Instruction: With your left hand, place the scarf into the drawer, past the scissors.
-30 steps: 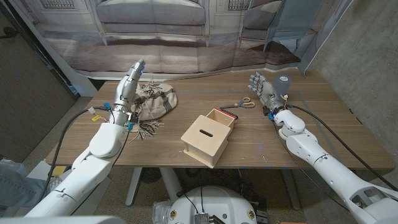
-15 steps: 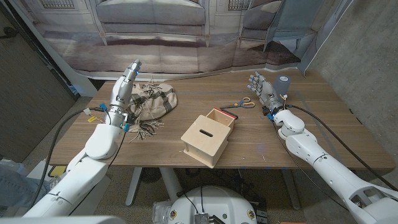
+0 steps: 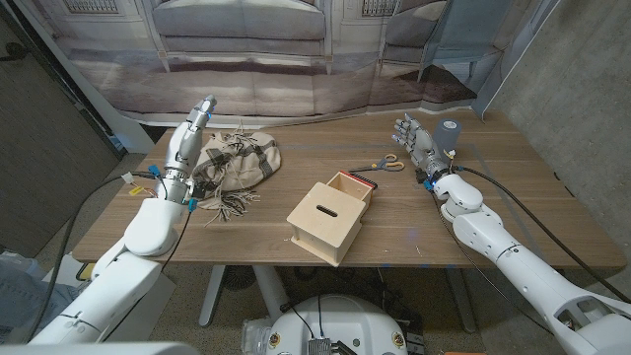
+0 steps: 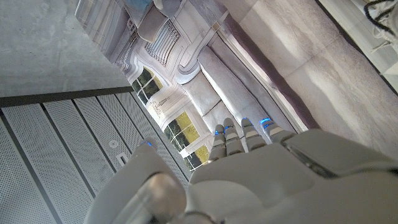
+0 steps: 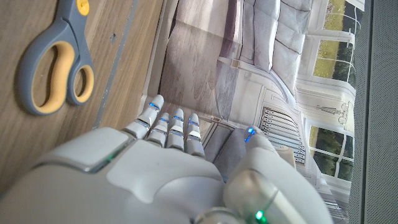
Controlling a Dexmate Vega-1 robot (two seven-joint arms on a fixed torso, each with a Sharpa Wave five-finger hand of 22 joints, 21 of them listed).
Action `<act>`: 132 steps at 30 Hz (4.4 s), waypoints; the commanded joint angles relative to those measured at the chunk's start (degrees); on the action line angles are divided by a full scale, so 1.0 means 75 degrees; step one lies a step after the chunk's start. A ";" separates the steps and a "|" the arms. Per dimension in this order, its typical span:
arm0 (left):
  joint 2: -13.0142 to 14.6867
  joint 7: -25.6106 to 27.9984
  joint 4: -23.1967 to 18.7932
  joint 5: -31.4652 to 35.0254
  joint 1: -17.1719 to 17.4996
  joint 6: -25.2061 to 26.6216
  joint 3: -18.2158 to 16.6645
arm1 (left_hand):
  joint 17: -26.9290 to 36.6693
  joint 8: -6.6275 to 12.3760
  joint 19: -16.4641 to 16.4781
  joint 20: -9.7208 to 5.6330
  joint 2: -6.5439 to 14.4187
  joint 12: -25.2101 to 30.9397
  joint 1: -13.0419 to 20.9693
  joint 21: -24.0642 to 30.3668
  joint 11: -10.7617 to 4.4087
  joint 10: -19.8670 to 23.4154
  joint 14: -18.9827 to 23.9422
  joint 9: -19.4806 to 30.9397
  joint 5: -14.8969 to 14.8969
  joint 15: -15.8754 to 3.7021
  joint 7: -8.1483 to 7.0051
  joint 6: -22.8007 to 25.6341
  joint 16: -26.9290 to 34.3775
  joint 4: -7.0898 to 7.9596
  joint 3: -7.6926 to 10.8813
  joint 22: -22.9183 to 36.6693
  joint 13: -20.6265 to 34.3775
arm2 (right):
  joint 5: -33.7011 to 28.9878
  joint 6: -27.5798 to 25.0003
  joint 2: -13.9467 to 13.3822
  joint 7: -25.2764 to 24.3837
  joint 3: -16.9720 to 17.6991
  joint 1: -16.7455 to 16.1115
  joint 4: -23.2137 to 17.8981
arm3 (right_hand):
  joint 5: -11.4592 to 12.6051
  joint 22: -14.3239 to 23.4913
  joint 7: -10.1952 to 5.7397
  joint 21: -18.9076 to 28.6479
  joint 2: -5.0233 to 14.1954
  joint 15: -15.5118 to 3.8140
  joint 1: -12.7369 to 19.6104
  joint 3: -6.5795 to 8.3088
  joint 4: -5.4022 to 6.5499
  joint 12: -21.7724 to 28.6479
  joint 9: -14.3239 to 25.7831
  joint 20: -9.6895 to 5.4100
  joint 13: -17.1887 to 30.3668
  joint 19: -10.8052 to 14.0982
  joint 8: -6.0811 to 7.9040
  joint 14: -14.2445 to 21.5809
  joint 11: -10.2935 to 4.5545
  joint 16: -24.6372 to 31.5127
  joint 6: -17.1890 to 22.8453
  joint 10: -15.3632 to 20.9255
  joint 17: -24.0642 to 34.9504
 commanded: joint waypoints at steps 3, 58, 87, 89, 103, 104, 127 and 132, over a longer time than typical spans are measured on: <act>-0.0127 0.0125 -0.0444 0.0350 0.0451 0.0307 -0.0501 | 0.0026 -0.0008 0.0046 0.0004 -0.0004 -0.0006 0.0130 -0.0012 -0.0006 0.0066 0.0054 0.0020 0.0052 0.0012 -0.0007 0.0062 -0.0035 0.0009 -0.0038 0.0013 0.0028 | -0.0032 -0.0112 -0.0070 0.0043 -0.0033 0.0031 -0.0063 | -0.0024 0.0037 0.0016 -0.0035 0.0062 0.0007 0.0050 0.0020 -0.0036 -0.0023 0.0020 -0.0027 0.0014 0.0073 -0.0031 0.0106 0.0018 -0.0006 0.0043 0.0044 0.0023; -0.0750 0.1175 -0.1446 0.2771 0.1257 0.2041 -0.1050 | 0.0028 -0.0040 0.0113 0.0058 0.0047 -0.0053 0.0246 -0.0041 -0.0047 0.0185 0.0187 0.0025 0.0123 -0.0026 -0.0119 0.0236 -0.0053 -0.0016 -0.0099 0.0014 0.0032 | 0.0045 -0.0125 -0.0048 0.0190 -0.0071 0.0033 -0.0029 | -0.0038 0.0042 0.0004 -0.0201 0.0093 0.0028 0.0033 -0.0015 -0.0069 -0.0041 0.0020 -0.0008 0.0015 0.0136 -0.0040 0.0135 0.0004 -0.0014 0.0049 0.0076 0.0024; -0.0517 0.1407 -0.1479 0.3354 0.1093 0.2874 -0.0894 | 0.0028 -0.0046 0.0154 0.0056 0.0069 -0.0059 0.0315 -0.0046 -0.0123 0.0273 0.0268 0.0028 0.0166 -0.0056 -0.0152 0.0331 -0.0053 -0.0035 -0.0125 0.0014 0.0035 | 0.0044 -0.0107 -0.0027 0.0169 -0.0071 0.0021 -0.0021 | -0.0045 0.0045 0.0003 -0.0289 0.0108 0.0024 0.0027 -0.0034 -0.0089 -0.0052 0.0021 -0.0004 0.0016 0.0170 -0.0042 0.0135 -0.0004 -0.0023 0.0054 0.0087 0.0023; -0.0504 0.1420 -0.1504 0.3378 0.1104 0.2920 -0.0896 | 0.0029 -0.0042 0.0156 0.0060 0.0070 -0.0058 0.0320 -0.0047 -0.0124 0.0283 0.0276 0.0029 0.0169 -0.0054 -0.0150 0.0349 -0.0052 -0.0037 -0.0128 0.0014 0.0035 | 0.0058 -0.0124 -0.0023 0.0159 -0.0067 0.0017 -0.0028 | -0.0045 0.0045 -0.0001 -0.0292 0.0108 0.0022 0.0026 -0.0035 -0.0090 -0.0052 0.0021 -0.0002 0.0016 0.0170 -0.0042 0.0136 -0.0003 -0.0023 0.0053 0.0086 0.0023; -0.0493 0.1583 -0.1773 0.3750 0.1306 0.3363 -0.1016 | 0.0029 -0.0051 0.0165 0.0067 0.0076 -0.0062 0.0350 -0.0052 -0.0130 0.0322 0.0320 0.0030 0.0190 -0.0059 -0.0160 0.0378 -0.0049 -0.0045 -0.0144 0.0015 0.0036 | 0.0050 -0.0168 -0.0022 0.0221 -0.0115 0.0053 -0.0024 | -0.0047 0.0046 0.0003 -0.0331 0.0119 0.0020 0.0025 -0.0041 -0.0098 -0.0053 0.0021 0.0003 0.0016 0.0186 -0.0043 0.0154 0.0005 -0.0020 0.0055 0.0099 0.0023; -0.0510 0.1615 -0.1742 0.3741 0.1294 0.3307 -0.1011 | 0.0029 -0.0052 0.0164 0.0069 0.0076 -0.0064 0.0351 -0.0053 -0.0126 0.0318 0.0322 0.0030 0.0190 -0.0056 -0.0164 0.0378 -0.0049 -0.0045 -0.0144 0.0015 0.0036 | 0.0029 -0.0143 -0.0020 0.0240 -0.0127 0.0066 -0.0004 | -0.0048 0.0046 -0.0002 -0.0334 0.0119 0.0019 0.0024 -0.0041 -0.0098 -0.0054 0.0021 0.0003 0.0016 0.0188 -0.0042 0.0156 0.0000 -0.0019 0.0057 0.0098 0.0023; -0.0184 0.1471 -0.1800 0.4021 0.0939 0.4258 -0.0697 | 0.0031 -0.0080 0.0163 0.0151 0.0099 -0.0095 0.0423 -0.0068 -0.0143 0.0331 0.0326 0.0033 0.0234 -0.0057 -0.0237 0.0400 -0.0074 -0.0065 -0.0169 0.0018 0.0039 | 0.0026 -0.0020 0.0121 0.0281 -0.0161 0.0149 0.0208 | -0.0053 0.0049 0.0007 -0.0401 0.0130 0.0022 0.0016 -0.0057 -0.0112 -0.0064 0.0021 0.0011 0.0017 0.0215 -0.0043 0.0164 -0.0023 -0.0022 0.0062 0.0099 0.0024; -0.0030 0.1485 -0.1879 0.4257 0.0827 0.4634 -0.0521 | 0.0031 -0.0118 0.0144 0.0166 0.0104 -0.0105 0.0440 -0.0077 -0.0139 0.0322 0.0320 0.0033 0.0244 -0.0054 -0.0288 0.0319 -0.0081 -0.0071 -0.0174 0.0019 0.0040 | 0.0035 -0.0003 0.0136 0.0334 -0.0172 0.0181 0.0271 | -0.0054 0.0049 0.0001 -0.0416 0.0133 0.0021 0.0016 -0.0060 -0.0117 -0.0063 0.0021 0.0008 0.0017 0.0224 -0.0044 0.0164 0.0003 -0.0024 0.0062 0.0106 0.0023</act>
